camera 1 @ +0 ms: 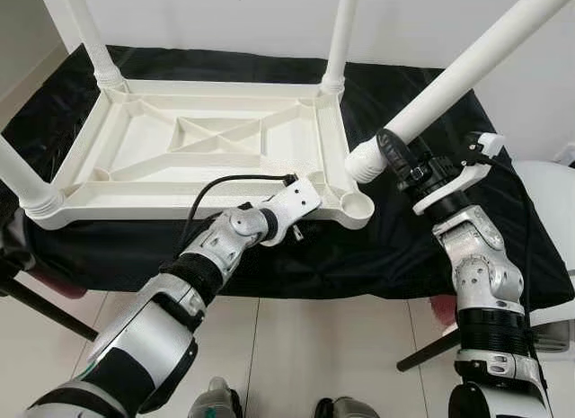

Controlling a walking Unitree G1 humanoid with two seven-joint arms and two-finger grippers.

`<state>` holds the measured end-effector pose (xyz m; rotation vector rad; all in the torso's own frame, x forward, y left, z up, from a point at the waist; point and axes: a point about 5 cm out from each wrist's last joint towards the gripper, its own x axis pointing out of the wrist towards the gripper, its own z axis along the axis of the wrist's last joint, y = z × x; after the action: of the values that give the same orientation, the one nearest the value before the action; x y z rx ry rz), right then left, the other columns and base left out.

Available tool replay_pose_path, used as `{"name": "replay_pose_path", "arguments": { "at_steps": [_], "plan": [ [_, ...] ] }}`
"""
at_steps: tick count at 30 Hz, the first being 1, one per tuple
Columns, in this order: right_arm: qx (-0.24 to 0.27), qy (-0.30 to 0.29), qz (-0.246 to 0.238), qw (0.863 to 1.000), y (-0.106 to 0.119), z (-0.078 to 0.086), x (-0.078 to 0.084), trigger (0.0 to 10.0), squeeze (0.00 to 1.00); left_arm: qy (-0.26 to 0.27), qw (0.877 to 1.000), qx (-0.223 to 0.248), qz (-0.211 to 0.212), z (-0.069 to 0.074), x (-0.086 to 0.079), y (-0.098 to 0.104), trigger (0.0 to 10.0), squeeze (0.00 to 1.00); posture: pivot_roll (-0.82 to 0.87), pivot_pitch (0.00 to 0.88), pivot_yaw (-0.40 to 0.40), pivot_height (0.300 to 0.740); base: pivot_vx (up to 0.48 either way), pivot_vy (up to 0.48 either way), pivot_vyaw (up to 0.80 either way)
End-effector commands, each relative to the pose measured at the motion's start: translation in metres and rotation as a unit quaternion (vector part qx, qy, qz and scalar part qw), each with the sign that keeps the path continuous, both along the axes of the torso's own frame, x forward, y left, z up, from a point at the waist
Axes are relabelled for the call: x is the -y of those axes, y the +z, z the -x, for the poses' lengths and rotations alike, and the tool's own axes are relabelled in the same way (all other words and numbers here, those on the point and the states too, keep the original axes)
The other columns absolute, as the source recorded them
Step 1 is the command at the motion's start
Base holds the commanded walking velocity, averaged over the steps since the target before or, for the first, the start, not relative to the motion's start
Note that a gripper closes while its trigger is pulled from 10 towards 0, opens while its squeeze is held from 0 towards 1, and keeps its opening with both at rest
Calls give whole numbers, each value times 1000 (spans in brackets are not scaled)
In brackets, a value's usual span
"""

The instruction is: Building children table

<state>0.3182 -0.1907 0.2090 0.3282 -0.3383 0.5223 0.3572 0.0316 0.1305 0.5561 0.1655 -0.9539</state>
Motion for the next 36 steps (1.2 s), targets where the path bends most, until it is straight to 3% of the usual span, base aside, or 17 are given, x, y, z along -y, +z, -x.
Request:
{"name": "replay_pose_path", "arguments": {
  "at_steps": [1, 9, 10, 11, 17, 25, 36],
  "plan": [
    [3, 4, 12, 1000, 1, 2, 0, 10000, 0, -4, 1000, -27, -13, 3, -3, -12, 0, 0, -51, 39, 23, 740, 0, 0, 0],
    [-29, -18, 72, 997, -18, 7, 11, 10000, 0, -11, 1000, -25, -9, 0, -7, -11, 0, 0, -60, 32, 28, 740, 0, 0, 0],
    [-33, -22, 87, 995, -21, 8, 13, 10000, 0, -16, 999, -24, -14, 0, -8, -11, 1686, 0, -60, 32, 28, 740, 0, 0, 0],
    [-35, -23, 99, 994, -23, 8, 14, 10000, 0, -24, 999, -24, -21, 1, -8, -12, 10000, 0, -59, 35, 28, 740, 0, 0, 0],
    [-36, -27, 138, 989, -26, 6, 21, 10000, 0, -28, 999, -25, -28, 0, -12, -12, 10000, 0, -52, 49, 17, 740, 0, 0, 0],
    [-28, -30, 130, 991, -23, 1, 24, 10000, 0, -36, 999, -20, -25, -1, -15, -10, 10000, 0, -37, 60, 4, 740, 0, 0, 0],
    [-19, 11, 120, 993, -22, -10, 12, 10000, 0, -78, 997, -16, -17, 6, -9, -7, 10000, 0, -11, 72, -16, 740, 0, 0, 0]
  ]
}}
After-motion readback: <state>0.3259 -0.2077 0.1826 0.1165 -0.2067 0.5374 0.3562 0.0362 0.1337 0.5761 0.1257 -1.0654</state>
